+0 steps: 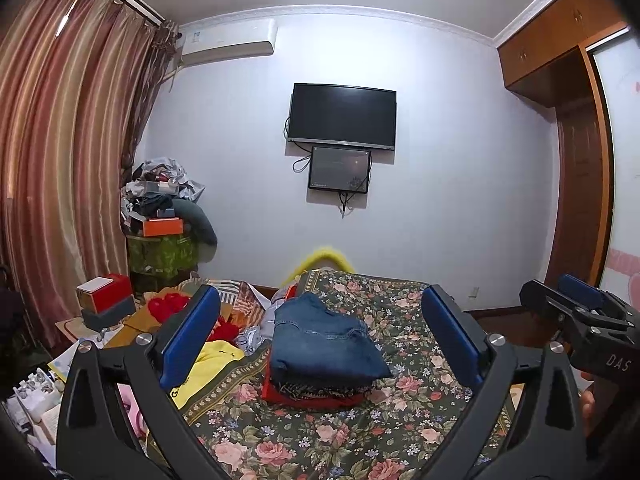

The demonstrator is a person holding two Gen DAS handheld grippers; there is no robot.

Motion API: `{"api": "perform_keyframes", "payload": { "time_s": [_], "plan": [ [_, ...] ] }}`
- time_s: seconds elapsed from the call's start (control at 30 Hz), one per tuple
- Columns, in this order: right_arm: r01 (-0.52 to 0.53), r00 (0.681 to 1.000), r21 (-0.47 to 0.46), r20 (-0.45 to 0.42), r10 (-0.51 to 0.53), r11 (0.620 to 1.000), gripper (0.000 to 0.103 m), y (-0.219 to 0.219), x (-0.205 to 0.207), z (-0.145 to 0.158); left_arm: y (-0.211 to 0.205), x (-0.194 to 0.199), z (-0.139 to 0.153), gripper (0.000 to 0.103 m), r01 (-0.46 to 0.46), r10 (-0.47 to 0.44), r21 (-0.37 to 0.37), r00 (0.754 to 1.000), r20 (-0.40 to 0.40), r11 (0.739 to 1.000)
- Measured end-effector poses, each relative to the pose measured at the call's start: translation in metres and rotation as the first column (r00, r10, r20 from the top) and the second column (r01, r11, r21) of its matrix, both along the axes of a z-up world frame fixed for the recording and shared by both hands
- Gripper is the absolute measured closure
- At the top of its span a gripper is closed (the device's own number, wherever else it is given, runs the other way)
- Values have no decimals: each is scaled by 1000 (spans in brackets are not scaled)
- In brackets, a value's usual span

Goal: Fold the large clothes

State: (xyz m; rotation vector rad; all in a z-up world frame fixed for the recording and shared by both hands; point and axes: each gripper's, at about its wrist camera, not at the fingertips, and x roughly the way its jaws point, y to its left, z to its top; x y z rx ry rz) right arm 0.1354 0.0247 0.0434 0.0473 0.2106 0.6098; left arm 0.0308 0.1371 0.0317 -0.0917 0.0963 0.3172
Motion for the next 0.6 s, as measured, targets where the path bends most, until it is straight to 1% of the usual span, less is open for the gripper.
{"api": "perform_keyframes", "payload": {
  "time_s": [0.4, 0.6],
  "plan": [
    [6, 999, 1, -34, -6, 1000, 0, -2, 2, -1, 1, 5, -7, 1, 7, -7, -1, 1000, -23, 1000],
    [6, 999, -3, -43, -6, 1000, 0, -1, 3, -2, 2, 9, -7, 1, 31, -32, -9, 999, -35, 999]
  ]
}}
